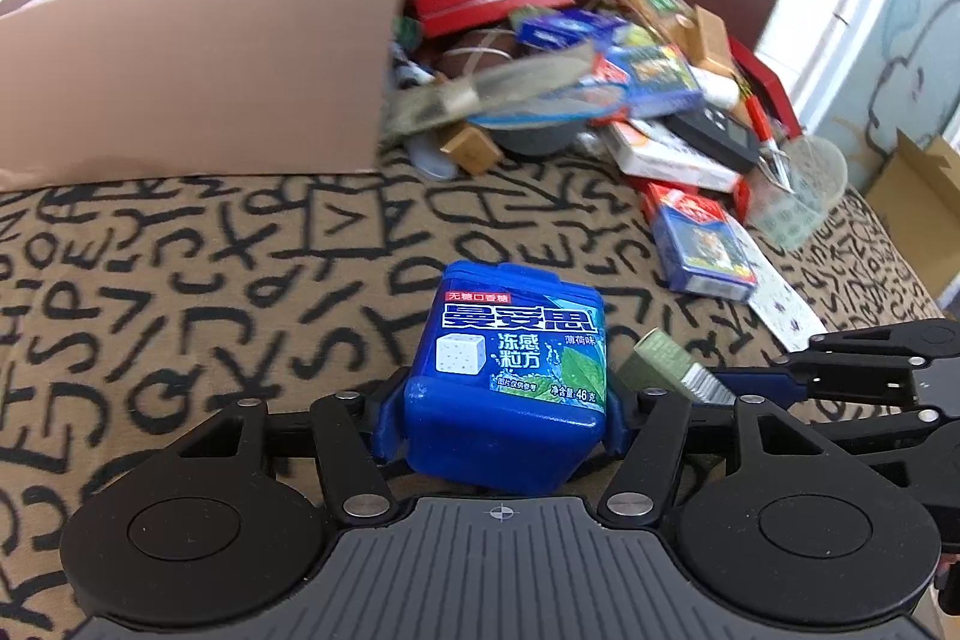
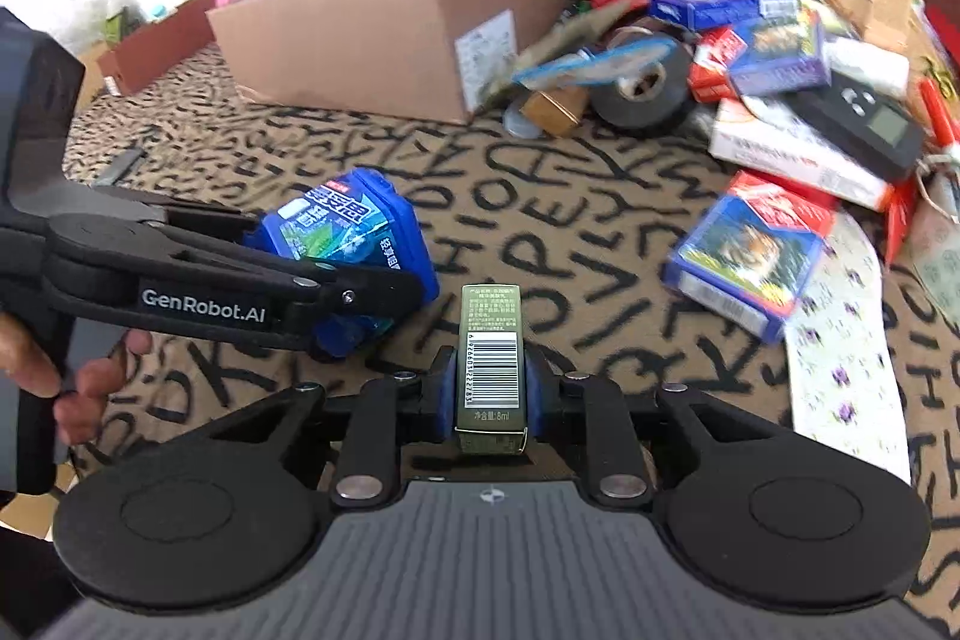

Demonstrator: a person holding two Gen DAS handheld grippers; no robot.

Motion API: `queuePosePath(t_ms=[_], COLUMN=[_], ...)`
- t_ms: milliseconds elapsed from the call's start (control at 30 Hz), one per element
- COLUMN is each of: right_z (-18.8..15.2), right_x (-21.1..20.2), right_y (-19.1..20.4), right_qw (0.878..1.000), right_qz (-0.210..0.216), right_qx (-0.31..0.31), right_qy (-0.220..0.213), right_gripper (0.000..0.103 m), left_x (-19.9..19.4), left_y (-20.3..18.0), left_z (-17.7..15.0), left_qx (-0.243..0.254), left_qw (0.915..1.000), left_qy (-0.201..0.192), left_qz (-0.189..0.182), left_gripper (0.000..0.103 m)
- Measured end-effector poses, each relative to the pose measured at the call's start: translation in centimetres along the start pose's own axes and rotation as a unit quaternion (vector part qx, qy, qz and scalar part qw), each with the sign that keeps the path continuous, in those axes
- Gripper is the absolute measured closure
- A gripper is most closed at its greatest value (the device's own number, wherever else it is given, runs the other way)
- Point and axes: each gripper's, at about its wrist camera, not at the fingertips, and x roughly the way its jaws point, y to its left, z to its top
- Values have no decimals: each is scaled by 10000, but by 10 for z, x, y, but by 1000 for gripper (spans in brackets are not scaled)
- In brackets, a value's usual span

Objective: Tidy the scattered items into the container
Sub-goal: 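Grasp the blue mint box with the left gripper while the right gripper grasps the small green box, then carry both boxes into the cardboard box and open both grippers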

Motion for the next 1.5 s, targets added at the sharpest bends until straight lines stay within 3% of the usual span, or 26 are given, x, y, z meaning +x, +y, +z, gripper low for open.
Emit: queuePosePath(t_ms=[233, 433, 633, 767, 900, 1033, 1200, 1267, 1500], right_z=[35, 86, 156, 209, 253, 281, 294, 295, 303], right_x=[-3, -9, -8, 5, 33, 85, 145, 162, 191], right_y=[25, 48, 64, 68, 59, 45, 26, 21, 10], right_qw=[9985, 9935, 9869, 9851, 9875, 9910, 9939, 9939, 9925], right_qz=[194, 340, 356, 239, 20, -296, -606, -727, -1018], right_qx=[-422, -843, -1140, -1187, -1079, -1014, -837, -796, -672], right_qy=[-275, -684, -1086, -1224, -1152, -817, -393, -216, 46], right_gripper=[78, 78, 78, 78, 78, 78, 77, 77, 77], left_x=[-34, -66, -94, -99, -79, -34, 23, 38, 62], left_y=[25, 42, 60, 73, 100, 131, 165, 171, 188], left_z=[15, 42, 94, 141, 185, 213, 228, 231, 239], left_qx=[-80, -29, -61, 36, -242, -597, -1105, -1083, -1237], left_qw=[9986, 9953, 9891, 9848, 9878, 9902, 9904, 9912, 9906], left_qy=[-457, -917, -1443, -1647, -1469, -1177, -692, -539, -314], left_qz=[245, 318, 295, 556, 467, 451, 451, 546, 488], left_gripper=[42, 42, 42, 42, 41, 41, 41, 41, 41])
